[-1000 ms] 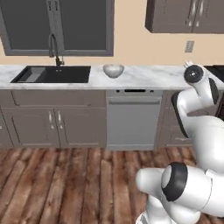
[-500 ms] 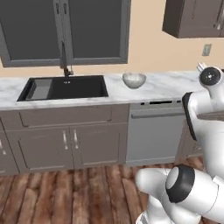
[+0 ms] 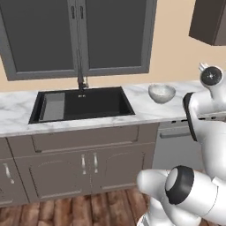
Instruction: Clear the mugs and bowl far away from the sink.
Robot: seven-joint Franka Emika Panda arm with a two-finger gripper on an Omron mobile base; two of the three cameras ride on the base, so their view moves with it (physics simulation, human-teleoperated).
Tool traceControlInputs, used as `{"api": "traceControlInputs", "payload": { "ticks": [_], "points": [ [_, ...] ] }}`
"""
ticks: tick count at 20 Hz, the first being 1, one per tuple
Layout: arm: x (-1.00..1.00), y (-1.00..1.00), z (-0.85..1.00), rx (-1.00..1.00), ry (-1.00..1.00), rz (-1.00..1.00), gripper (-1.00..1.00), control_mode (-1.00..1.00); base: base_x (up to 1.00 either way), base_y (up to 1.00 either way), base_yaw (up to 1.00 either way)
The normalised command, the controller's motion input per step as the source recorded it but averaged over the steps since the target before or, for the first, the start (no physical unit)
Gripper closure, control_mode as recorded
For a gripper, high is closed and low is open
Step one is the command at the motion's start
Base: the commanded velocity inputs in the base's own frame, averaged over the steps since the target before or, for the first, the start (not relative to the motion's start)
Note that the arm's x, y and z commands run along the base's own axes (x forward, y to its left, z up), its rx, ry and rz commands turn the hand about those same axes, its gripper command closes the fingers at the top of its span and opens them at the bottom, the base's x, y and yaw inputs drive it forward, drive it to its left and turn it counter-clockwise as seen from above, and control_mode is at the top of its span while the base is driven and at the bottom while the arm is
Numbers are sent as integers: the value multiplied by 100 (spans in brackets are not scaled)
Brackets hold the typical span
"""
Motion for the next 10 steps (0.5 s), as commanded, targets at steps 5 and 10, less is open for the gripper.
{"api": "traceControlInputs", "payload": {
  "ticks": [5,10],
  "points": [
    [0,0,0,0,0,0,-100,100,71,-5,5],
    [13,-2,0,0,14,10,-100,-100,24,-3,10]
  ]
}}
